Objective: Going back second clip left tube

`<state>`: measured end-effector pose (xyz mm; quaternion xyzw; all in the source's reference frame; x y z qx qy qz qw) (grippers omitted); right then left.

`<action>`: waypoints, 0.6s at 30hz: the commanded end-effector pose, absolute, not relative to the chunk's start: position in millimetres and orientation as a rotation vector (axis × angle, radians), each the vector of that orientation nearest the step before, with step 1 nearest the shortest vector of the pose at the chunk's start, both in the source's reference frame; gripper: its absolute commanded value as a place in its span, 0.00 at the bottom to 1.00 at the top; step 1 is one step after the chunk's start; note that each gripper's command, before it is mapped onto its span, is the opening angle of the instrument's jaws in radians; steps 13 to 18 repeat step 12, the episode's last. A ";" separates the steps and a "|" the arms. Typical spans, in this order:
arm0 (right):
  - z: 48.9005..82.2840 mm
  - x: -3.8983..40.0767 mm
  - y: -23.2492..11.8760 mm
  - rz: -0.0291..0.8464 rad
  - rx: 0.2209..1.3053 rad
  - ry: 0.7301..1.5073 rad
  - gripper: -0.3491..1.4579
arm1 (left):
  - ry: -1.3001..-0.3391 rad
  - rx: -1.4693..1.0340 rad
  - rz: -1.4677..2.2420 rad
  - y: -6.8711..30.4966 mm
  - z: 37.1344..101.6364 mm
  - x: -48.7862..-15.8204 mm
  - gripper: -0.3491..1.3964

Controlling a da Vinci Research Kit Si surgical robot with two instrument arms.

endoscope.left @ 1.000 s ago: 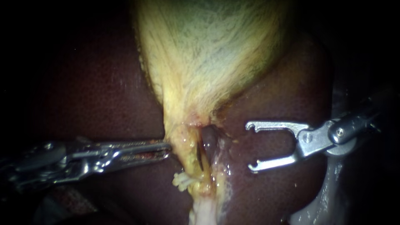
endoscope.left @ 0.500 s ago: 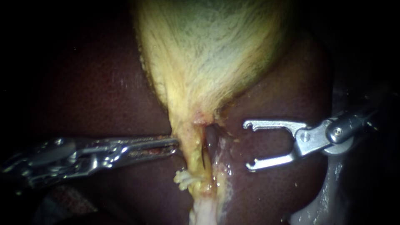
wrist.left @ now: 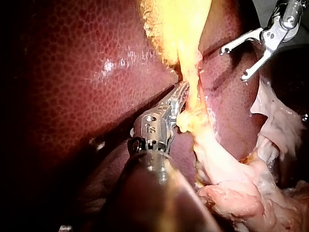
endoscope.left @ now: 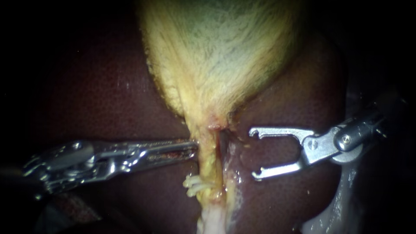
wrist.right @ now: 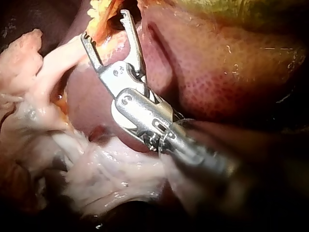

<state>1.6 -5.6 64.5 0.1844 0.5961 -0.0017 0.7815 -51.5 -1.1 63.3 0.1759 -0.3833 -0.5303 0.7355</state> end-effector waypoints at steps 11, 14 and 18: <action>64.5 1.6 -5.6 -0.004 0.398 1.288 0.52 | -0.843 0.386 -1.165 -1.0 63.4 -51.6 0.08; 64.5 1.6 -5.6 -0.004 0.398 1.288 0.52 | -0.843 0.386 -1.165 -1.0 63.5 -51.6 0.08; 64.5 1.6 -5.6 -0.004 0.398 1.288 0.52 | -0.843 0.386 -1.165 -1.0 63.5 -51.6 0.08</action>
